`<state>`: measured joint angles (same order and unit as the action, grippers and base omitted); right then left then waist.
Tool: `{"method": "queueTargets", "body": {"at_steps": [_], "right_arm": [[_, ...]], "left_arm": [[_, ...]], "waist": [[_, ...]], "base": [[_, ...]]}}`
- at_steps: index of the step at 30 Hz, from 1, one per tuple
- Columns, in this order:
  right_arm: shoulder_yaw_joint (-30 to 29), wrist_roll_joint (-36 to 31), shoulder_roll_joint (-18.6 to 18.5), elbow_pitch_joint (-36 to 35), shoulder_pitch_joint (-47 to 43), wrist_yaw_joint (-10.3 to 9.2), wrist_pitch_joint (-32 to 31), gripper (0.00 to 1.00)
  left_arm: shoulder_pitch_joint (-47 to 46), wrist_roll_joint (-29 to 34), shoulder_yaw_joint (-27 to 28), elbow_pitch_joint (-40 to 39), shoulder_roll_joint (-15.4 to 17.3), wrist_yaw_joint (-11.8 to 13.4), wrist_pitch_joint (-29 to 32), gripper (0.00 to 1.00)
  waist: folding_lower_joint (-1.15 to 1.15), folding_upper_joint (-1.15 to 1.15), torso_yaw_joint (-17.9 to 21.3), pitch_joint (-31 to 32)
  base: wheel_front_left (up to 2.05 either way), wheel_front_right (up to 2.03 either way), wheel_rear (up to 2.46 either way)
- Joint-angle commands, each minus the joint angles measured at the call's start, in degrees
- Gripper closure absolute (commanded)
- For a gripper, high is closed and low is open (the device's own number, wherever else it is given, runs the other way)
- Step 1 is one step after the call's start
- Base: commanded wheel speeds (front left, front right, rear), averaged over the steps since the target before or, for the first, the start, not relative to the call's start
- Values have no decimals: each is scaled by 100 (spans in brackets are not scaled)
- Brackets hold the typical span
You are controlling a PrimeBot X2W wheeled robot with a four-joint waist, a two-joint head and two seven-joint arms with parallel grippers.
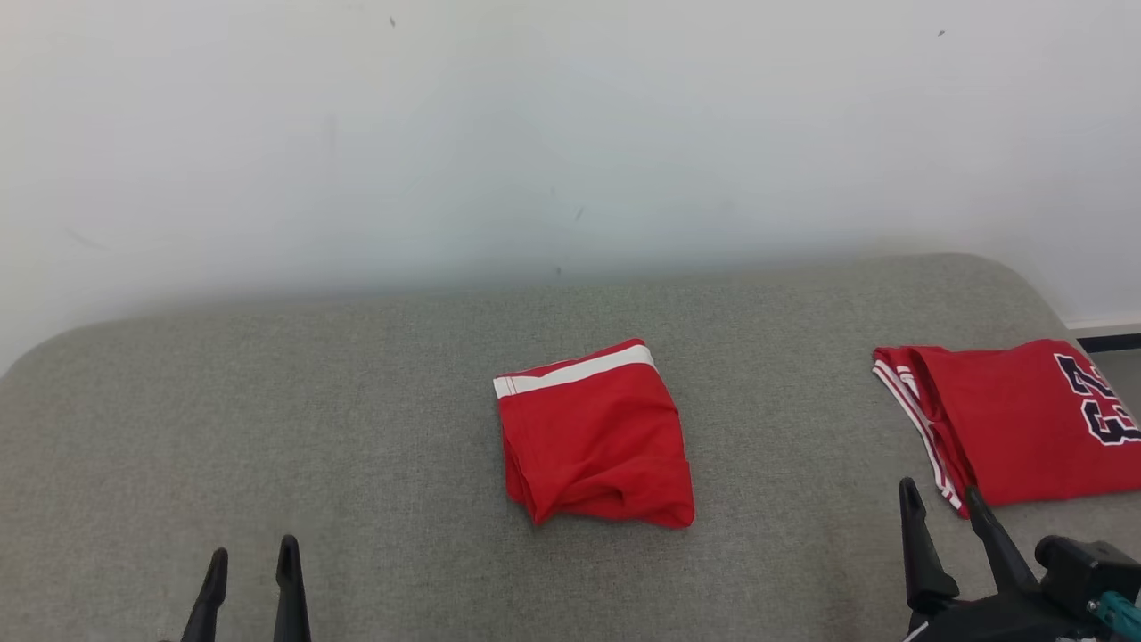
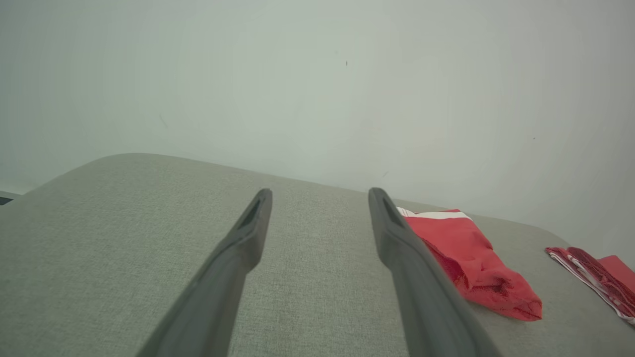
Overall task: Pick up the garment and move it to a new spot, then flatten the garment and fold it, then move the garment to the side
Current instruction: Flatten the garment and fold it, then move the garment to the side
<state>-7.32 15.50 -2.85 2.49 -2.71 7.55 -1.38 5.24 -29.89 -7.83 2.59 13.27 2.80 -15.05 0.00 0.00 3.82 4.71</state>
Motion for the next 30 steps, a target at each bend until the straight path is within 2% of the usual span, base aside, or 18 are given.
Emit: {"method": "queueTargets", "body": {"at_steps": [1,3,9,15,30], "right_arm": [[-72,-91,-2,85,-113,-10,84,0],[-125,-287,-2,213,-176,-10,129,0],[-152,-679,-3,494,-293,-11,127,0],[-51,-807,-3,562,-321,-11,0,0],[-23,-712,-2,235,-335,-11,-286,0]], "left_arm": [[138,142,67,87,-50,-114,-18,0],[217,228,100,226,-86,-248,-19,0],[349,328,147,722,-106,-367,-19,0],[402,361,139,1013,-68,-350,-19,0],[449,372,115,832,-79,-239,10,0]], "waist": [[0,0,124,113],[0,0,124,152],[0,0,99,231],[0,0,79,267],[0,0,13,199]], "base": [[0,0,0],[0,0,0],[0,0,0],[0,0,0],[0,0,0]]}}
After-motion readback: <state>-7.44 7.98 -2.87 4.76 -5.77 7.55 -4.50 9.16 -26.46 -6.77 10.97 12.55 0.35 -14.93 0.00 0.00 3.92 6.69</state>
